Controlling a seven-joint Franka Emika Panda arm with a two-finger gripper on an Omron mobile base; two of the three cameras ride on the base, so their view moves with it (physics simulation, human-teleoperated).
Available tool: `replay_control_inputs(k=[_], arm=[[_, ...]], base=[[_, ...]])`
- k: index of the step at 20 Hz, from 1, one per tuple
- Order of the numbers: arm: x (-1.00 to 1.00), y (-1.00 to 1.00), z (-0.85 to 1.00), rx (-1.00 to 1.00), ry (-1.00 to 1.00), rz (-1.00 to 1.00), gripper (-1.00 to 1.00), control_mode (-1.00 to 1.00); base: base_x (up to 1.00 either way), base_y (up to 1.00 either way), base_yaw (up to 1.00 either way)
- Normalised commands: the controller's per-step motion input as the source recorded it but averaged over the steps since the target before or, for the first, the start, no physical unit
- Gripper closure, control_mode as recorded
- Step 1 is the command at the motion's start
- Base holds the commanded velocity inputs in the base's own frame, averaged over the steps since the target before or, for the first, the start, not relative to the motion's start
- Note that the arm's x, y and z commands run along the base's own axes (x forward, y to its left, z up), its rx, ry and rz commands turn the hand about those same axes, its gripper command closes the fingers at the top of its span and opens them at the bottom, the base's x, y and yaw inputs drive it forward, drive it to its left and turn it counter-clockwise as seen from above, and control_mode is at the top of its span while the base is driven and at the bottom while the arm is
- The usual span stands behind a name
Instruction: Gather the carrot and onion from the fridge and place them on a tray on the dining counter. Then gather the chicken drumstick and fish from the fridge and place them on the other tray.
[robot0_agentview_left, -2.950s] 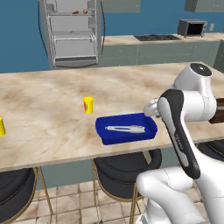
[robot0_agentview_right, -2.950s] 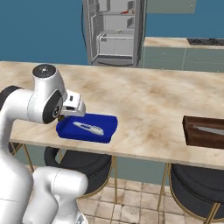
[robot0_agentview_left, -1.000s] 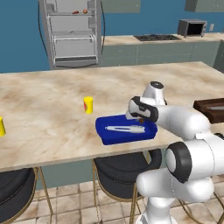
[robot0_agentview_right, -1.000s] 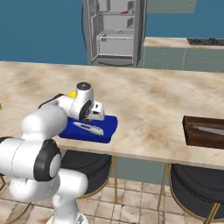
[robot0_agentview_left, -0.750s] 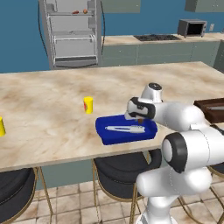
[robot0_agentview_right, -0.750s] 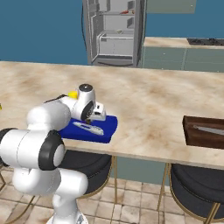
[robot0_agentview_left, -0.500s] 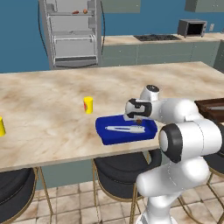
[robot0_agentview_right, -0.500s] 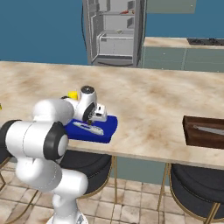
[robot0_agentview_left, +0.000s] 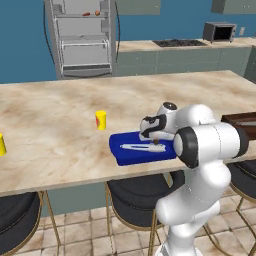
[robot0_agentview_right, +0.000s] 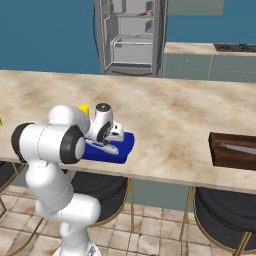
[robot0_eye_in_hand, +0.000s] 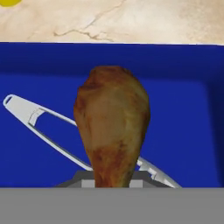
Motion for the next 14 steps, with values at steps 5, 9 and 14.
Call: replay_control_inputs(k=[5,9,14], arm=[[-0.01,0.00,-0.17,-0.01,0.00,0.00,1.00,-1.00],[0.03,0.00,-0.19,-0.01,0.00,0.00,1.00,-1.00],[0.09,0.00,-0.17,0.00,0.00,0.00,1.00,-1.00]], base=[[0.00,0.00,0.00],[0.00,0.00,0.00],[0.00,0.00,0.00]])
